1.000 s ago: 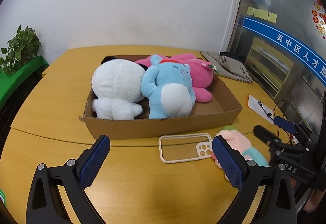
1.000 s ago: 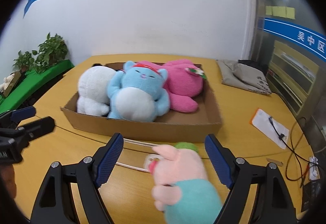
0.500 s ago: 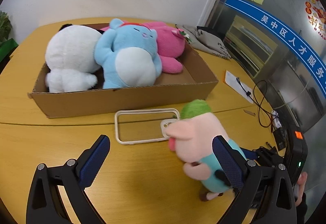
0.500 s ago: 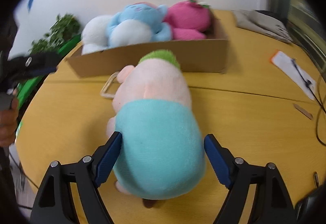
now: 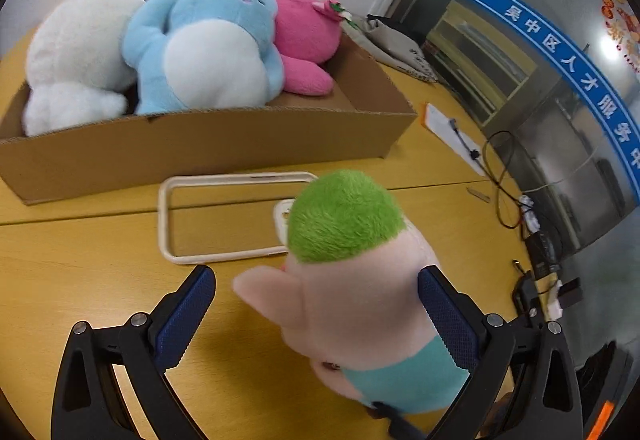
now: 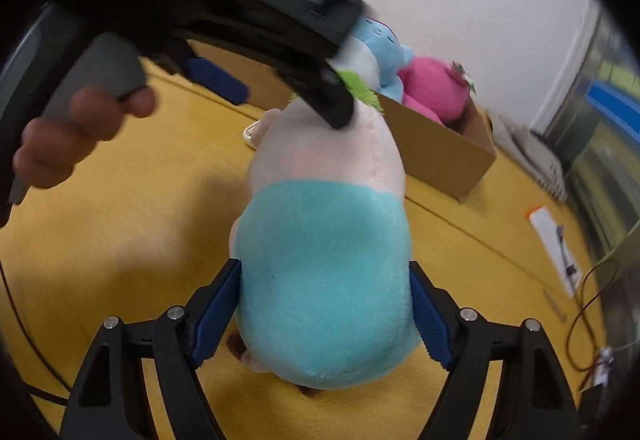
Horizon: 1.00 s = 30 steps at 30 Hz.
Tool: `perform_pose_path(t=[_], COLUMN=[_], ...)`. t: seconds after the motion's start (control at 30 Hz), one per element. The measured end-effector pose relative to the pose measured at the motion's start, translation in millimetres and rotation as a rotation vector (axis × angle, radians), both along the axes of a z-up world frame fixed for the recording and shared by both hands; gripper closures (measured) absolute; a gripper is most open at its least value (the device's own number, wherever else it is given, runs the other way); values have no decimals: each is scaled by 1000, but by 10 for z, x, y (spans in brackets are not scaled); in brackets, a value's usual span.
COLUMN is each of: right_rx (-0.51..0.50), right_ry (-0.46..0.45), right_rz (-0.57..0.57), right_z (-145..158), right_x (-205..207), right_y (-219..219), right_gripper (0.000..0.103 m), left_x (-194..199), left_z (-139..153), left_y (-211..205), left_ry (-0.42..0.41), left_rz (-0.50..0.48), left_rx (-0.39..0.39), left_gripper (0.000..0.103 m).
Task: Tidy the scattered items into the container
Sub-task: 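Close the right gripper on the pink-and-teal pig's body, then carry the pig with the right gripper into the box and open it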
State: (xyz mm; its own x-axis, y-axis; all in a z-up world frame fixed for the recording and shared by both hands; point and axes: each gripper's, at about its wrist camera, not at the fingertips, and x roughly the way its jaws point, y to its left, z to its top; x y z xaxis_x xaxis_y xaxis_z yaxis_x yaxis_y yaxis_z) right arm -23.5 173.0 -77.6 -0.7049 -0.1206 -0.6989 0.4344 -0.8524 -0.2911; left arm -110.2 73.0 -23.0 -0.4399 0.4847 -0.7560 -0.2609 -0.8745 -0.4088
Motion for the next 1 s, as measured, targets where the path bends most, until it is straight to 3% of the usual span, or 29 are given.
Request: perform_pose_path(t=[0.07,0.13,0.23,0.33,0.43,0.53,0.67,0.8,0.9,1.0], right_rx=[7,-16,-76,-98,-190,-251,-313,-403,-462,-456], right_ry=[16,21,20,25,25,83,155,191,173,122], right_rz=[4,-1,-16,-17,-40,-53,-87,-136,-162,-192], right_z=[-8,12,66,119,275,508,855,1110,1069,802], right_x=[25,27,7,-19,-109,-259,-714,-1315,-1901,-2305], right_y=[-18,13,86,80,164,252,370,551,707,769], right_gripper=[28,33,42,46,46,46,46,46,45,45], left_x=[-29,-42,-25,-16,-93,-295,-865,-1552,-2131,-2573], left_z=[-68,-76,24,192,435,795,1320,1552,1422,1030], left_y=[45,58,143,223,268,338,588,802,928,1013], left_ry=[-29,-45,-19,18,65,136,235,279,247,154], left_rz=[-51,-64,-92,-92,-95,-118,-162,-189,-189,-215], left_rx=[53,90,45,-4,-23,-45,-135,-219,-266,-278], left_gripper=[15,22,34,37,38,38,38,38,38,38])
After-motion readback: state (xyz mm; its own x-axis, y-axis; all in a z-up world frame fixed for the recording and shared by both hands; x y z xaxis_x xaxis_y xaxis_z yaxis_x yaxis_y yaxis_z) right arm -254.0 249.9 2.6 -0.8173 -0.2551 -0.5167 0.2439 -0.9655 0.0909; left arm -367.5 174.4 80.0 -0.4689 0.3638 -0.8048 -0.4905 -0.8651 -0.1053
